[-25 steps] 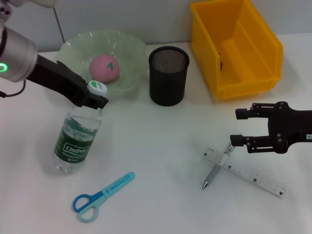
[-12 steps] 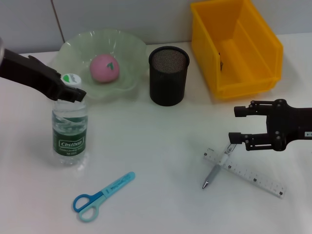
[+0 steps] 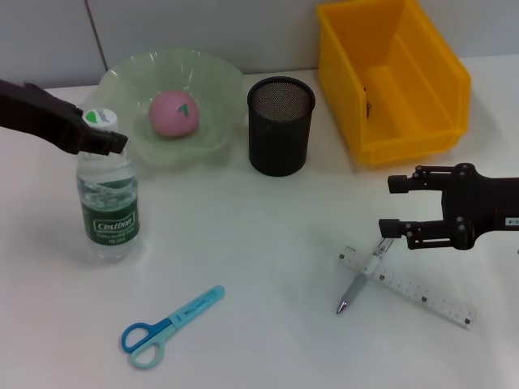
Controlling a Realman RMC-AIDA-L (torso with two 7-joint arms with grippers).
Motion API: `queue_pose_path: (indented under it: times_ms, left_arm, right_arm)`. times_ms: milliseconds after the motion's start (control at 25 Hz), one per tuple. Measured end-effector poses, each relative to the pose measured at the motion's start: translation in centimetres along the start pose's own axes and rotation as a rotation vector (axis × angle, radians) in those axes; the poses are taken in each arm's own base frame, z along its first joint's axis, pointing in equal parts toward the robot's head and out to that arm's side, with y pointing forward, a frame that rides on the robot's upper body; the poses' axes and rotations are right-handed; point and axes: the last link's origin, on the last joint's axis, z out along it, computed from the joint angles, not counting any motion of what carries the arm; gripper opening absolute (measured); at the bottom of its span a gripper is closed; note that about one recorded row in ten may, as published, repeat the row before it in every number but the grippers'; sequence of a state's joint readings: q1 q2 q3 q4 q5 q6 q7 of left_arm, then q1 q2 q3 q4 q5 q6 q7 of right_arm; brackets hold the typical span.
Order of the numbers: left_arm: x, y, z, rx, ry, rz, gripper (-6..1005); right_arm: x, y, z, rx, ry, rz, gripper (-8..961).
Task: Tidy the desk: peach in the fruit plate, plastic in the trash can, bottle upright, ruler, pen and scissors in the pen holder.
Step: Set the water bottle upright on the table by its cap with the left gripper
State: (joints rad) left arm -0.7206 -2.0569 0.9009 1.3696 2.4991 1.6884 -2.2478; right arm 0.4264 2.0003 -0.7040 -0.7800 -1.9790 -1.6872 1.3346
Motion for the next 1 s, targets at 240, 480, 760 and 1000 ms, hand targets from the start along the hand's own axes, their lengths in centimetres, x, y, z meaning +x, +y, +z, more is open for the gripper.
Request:
queue_pose_path:
  times_ms: [240, 480, 760, 1000]
  left_arm:
    - [-0.5, -0.6, -0.3, 0.014, 0.053, -0.002, 438]
    - [-1.4, -1.1, -0.2, 0.03, 0.133, -0.018, 439]
    - [-2.1, -1.5, -0.1, 0.045, 0.212, -0.04, 439]
    - [-3.3, -1.7, 0.2, 0.037, 0.257, -0.059, 439]
  right_arm:
    - [0.0, 0.0, 0.0, -0.001, 0.0, 0.002, 748]
    - [0.0, 0.0, 0.0, 0.0, 0.0, 0.002, 748]
    - [0.1, 0.0, 0.0, -0.001, 0.003, 0.002, 748]
    - [0.0, 0.0, 0.0, 0.0, 0.004, -0.001, 748]
